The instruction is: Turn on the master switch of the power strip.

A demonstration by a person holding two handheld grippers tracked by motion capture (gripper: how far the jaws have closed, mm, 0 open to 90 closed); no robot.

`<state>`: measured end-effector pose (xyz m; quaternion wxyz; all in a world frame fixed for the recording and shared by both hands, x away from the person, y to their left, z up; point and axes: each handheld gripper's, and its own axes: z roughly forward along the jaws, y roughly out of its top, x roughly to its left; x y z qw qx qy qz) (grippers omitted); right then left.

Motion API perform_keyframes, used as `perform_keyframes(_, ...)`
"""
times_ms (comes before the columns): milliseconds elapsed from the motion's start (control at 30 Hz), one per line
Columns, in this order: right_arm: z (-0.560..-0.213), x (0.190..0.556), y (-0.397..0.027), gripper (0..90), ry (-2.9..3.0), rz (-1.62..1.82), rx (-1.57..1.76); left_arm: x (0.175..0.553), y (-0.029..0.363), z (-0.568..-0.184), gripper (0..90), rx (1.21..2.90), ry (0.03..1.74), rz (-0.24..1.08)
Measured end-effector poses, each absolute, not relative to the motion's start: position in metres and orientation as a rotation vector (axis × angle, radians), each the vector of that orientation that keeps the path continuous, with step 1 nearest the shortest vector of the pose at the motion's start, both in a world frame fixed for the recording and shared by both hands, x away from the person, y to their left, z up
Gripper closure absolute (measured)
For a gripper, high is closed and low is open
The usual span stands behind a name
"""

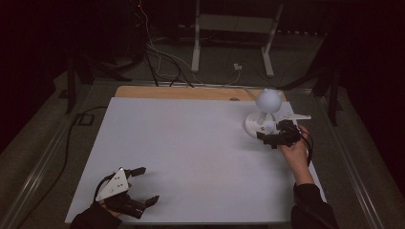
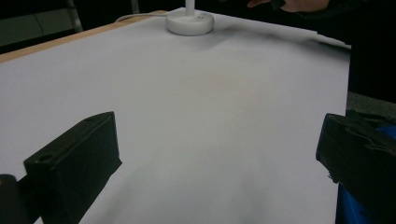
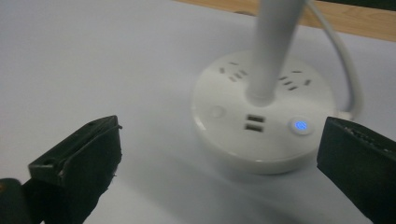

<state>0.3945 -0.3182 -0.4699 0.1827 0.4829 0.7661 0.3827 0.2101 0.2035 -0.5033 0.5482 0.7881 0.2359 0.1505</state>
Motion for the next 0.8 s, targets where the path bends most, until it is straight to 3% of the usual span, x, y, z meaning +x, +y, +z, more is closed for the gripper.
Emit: perform_keyframes(800, -0.479, 0.338, -0.299, 0.0, 2.214, 1.197, 1.282, 0.210, 0.204, -0.503, 0.0, 1.867, 0.556, 0.353)
